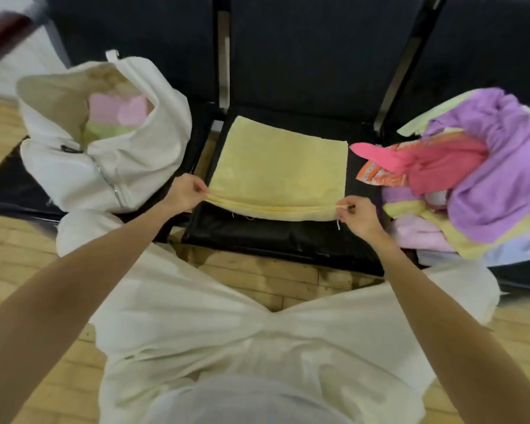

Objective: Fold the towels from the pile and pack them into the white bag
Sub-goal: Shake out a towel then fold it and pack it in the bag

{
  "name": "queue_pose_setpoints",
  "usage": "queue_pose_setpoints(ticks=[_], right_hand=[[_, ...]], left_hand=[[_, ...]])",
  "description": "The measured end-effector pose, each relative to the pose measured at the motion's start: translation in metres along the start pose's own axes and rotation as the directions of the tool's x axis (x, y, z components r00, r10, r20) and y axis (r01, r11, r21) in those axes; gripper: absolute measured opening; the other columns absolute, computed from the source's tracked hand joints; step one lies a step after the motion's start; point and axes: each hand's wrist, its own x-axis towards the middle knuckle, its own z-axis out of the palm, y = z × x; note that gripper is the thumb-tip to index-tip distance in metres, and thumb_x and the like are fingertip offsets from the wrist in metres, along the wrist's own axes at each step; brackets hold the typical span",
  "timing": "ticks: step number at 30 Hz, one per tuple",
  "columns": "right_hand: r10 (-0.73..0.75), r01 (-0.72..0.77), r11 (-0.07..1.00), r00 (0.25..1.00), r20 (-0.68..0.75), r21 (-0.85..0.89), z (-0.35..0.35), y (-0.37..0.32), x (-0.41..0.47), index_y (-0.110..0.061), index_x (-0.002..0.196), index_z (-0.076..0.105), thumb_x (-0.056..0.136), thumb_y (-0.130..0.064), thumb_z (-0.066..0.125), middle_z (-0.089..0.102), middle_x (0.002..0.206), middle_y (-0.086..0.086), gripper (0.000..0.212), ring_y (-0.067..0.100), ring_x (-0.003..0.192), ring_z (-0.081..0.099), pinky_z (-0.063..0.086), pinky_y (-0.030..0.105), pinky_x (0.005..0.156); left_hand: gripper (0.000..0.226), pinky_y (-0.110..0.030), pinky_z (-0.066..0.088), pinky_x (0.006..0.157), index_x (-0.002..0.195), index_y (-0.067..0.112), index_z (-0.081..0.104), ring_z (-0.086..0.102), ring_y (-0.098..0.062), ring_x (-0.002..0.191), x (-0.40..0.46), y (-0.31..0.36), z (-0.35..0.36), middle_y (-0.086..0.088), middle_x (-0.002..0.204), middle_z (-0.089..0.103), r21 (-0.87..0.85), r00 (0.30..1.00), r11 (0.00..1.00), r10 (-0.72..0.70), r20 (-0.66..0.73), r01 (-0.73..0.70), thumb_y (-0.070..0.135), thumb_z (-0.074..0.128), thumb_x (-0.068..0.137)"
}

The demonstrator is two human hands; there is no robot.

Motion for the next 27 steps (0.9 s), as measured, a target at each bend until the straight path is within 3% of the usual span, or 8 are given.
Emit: queue_pose_setpoints(ticks=[3,8,10,12,16,19,23,27], right_hand=[[0.017,-0.019,0.999,0.998,0.052,0.05,0.005,-0.003,-0.032,-0.006,0.095,0.068,0.086,-0.005,0.066,0.064,0.081,0.007,0.009,0.028,0.074,0.067,0.056,0.042,0.08],[-0.017,0.008,0.992,0.998,0.065,0.124,0.008,0.005,-0.05,-0.009,0.09,0.069,0.081,-0.004,0.072,0.066,0.088,0.002,0.011,0.019,0.082,0.064,0.053,0.03,0.081],[-0.01,-0.006,0.974,0.997,0.071,0.228,0.009,0.004,-0.055,-0.011,0.087,0.069,0.084,-0.012,0.07,0.066,0.084,0.002,0.003,0.018,0.08,0.064,0.055,0.029,0.075],[0.032,-0.056,0.94,0.997,0.077,0.337,0.01,0.005,-0.057,-0.01,0.085,0.068,0.092,-0.021,0.061,0.067,0.084,0.004,0.014,0.017,0.08,0.064,0.056,0.024,0.068],[0.178,-0.199,0.833,0.98,0.09,0.516,0.005,0.004,-0.054,-0.004,0.089,0.068,0.102,-0.036,0.037,0.068,0.083,0.01,0.047,0.014,0.077,0.065,0.057,0.022,0.065],[0.21,-0.235,0.785,0.971,0.11,0.573,0.0,0.004,-0.05,-0.007,0.085,0.069,0.102,-0.043,0.029,0.069,0.079,0.008,0.056,0.016,0.073,0.066,0.057,0.025,0.066],[0.224,-0.263,0.756,0.964,0.14,0.599,-0.005,0.002,-0.049,-0.008,0.085,0.069,0.102,-0.045,0.026,0.069,0.079,0.009,0.06,0.018,0.074,0.066,0.056,0.03,0.07],[0.211,-0.274,0.746,0.962,0.175,0.608,-0.012,0.002,-0.045,-0.007,0.083,0.067,0.101,-0.048,0.025,0.07,0.08,0.011,0.061,0.021,0.075,0.068,0.057,0.032,0.071]], left_hand=[[0.013,-0.023,0.045,0.082,0.081,0.008,0.074,0.063,-0.018,0.092,-0.022,-0.015,0.01,-0.007,0.093,0.07,0.096,0.999,0.994,0.042,0.022,-0.043,0.003,0.062,0.086],[0.015,-0.036,0.047,0.091,0.093,0.012,0.069,0.059,-0.028,0.099,-0.028,-0.017,0.016,-0.01,0.111,0.05,0.421,0.977,0.9,0.022,0.214,-0.112,0.012,0.055,0.088],[0.017,-0.042,0.044,0.092,0.1,0.011,0.065,0.055,-0.034,0.104,-0.031,0.003,0.022,-0.013,0.114,0.05,0.592,0.985,0.802,-0.032,0.168,-0.075,0.014,0.054,0.088],[0.019,-0.043,0.043,0.091,0.103,0.011,0.064,0.052,-0.033,0.107,-0.033,0.028,0.032,-0.014,0.114,0.052,0.666,0.994,0.739,0.052,0.098,-0.104,0.016,0.055,0.087],[0.025,-0.038,0.042,0.097,0.109,0.017,0.061,0.048,-0.025,0.115,-0.033,0.066,0.068,-0.007,0.12,0.052,0.266,0.916,0.896,0.277,0.291,-0.355,0.02,0.062,0.085],[0.044,-0.036,0.039,0.103,0.127,0.017,0.053,0.046,-0.021,0.122,-0.039,0.096,0.102,-0.005,0.131,0.05,0.097,0.807,0.859,0.426,0.408,-0.503,0.019,0.067,0.085],[0.05,-0.034,0.042,0.097,0.129,0.014,0.051,0.05,-0.019,0.116,-0.037,0.126,0.14,-0.003,0.127,0.055,0.003,0.752,0.801,0.56,0.346,-0.598,0.018,0.071,0.083],[0.033,-0.02,0.04,0.084,0.118,0.013,0.06,0.055,-0.014,0.103,-0.034,0.144,0.161,0.0,0.112,0.063,-0.091,0.746,0.782,0.617,0.253,-0.616,0.012,0.066,0.086]])
